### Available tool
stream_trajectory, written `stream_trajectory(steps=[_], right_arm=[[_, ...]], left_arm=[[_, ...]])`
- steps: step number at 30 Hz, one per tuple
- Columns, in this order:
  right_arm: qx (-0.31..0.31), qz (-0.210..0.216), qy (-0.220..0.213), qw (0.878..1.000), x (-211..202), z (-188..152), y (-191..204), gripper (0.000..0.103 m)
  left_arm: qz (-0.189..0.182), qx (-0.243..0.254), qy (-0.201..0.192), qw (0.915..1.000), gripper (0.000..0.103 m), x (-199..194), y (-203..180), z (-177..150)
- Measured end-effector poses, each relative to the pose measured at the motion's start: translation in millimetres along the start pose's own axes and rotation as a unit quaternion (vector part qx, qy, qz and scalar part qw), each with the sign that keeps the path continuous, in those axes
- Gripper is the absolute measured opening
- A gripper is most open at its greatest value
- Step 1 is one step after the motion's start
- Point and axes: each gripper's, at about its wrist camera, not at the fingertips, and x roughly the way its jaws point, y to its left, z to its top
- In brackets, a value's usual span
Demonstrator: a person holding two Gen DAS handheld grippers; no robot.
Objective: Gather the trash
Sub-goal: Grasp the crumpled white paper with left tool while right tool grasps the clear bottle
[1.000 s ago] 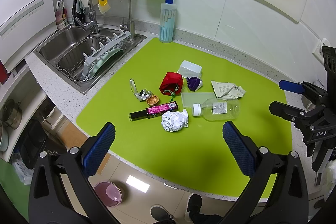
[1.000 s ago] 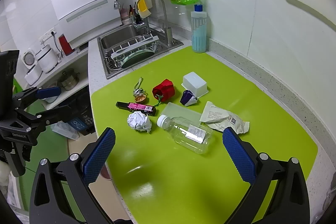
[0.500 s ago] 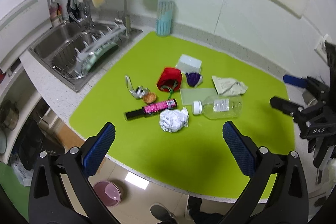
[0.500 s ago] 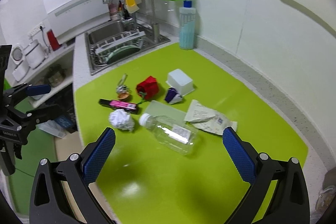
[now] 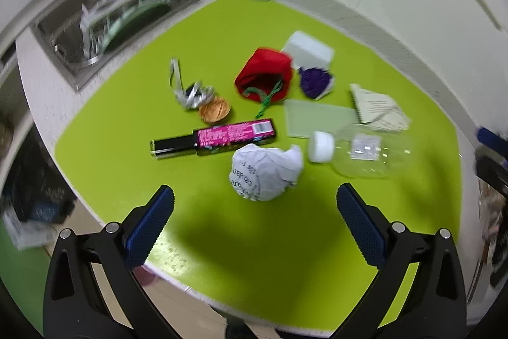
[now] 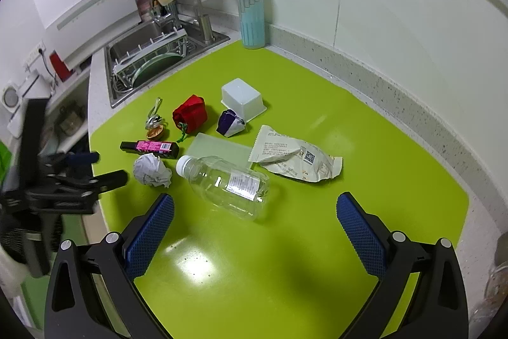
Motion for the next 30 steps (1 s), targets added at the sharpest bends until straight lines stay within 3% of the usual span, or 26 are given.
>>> stream_trajectory(steps=[9,11,12,13,24,30], right_arm=[[0.026,0.009,0.036,0.999,19,-6,-21,0.098],[0.027,0.009,0.040,0.999,22,-6,-24,0.098],[0.027,0.008,0.041,0.999,23,-7,-26,0.098],[0.027,0.006,0.042,0.999,24,-7,-27,0.098],[0.007,0.019,0.047,0.999,36,-2,-23,0.098],[-0.091,0.047,0.064,0.993,59,15,9,0.098]], left_arm=[[0.018,0.009,0.020,0.9996,0.099,44,-8,6],[0.013,0.009,0.020,0.9997,0.082,47,-9,6],[0.017,0.015,0.025,0.9994,0.066,50,-11,7],[0.016,0.016,0.027,0.9994,0.059,52,-12,7],[-0.014,0.017,-0.002,0.9997,0.050,33,-18,9],[-0.020,0.004,-0.022,0.9996,0.050,-2,-12,10]])
